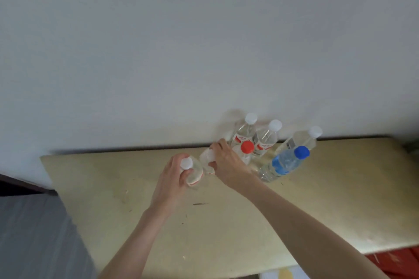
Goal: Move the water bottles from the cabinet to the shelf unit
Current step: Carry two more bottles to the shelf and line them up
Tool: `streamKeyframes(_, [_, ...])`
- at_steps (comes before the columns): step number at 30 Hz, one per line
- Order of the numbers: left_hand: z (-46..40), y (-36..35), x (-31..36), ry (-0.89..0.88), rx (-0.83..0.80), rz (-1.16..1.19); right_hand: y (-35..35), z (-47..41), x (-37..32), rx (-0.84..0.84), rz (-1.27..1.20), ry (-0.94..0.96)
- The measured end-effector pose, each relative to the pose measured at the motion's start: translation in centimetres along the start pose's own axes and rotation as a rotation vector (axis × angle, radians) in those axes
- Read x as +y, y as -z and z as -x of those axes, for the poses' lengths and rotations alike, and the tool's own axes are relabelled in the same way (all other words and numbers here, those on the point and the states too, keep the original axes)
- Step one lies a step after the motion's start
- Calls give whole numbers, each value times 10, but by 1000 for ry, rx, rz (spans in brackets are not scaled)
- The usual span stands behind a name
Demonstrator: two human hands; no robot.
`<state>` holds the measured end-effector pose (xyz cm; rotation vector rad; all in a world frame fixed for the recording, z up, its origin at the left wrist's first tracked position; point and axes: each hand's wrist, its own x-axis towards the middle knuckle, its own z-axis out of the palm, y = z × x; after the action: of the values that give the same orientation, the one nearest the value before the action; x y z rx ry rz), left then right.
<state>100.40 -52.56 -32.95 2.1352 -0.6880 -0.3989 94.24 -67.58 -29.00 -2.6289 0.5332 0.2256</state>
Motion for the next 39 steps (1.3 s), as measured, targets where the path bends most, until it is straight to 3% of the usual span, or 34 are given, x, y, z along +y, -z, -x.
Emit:
streamKeyframes(5, [12, 10, 2, 28, 24, 50, -5, 29, 3, 100, -152, -101])
streamKeyframes(13, [42, 8, 28, -31, -59, 370, -13, 118, 23, 327, -202, -203])
streamKeyframes(20, [81, -42, 66, -203, -316, 382, -17, 227, 49, 477, -309, -348])
streamKeyframes(25, [134, -74, 111, -338, -469, 387, -25, 332, 59, 699, -310, -518])
streamKeyframes(31, [256, -126, 173, -524, -759, 371, -60, 498, 36, 987, -229, -732])
streamKeyframes(39, [450, -189, 229, -739, -1109, 395, -127, 701, -3, 1425, -316, -1143])
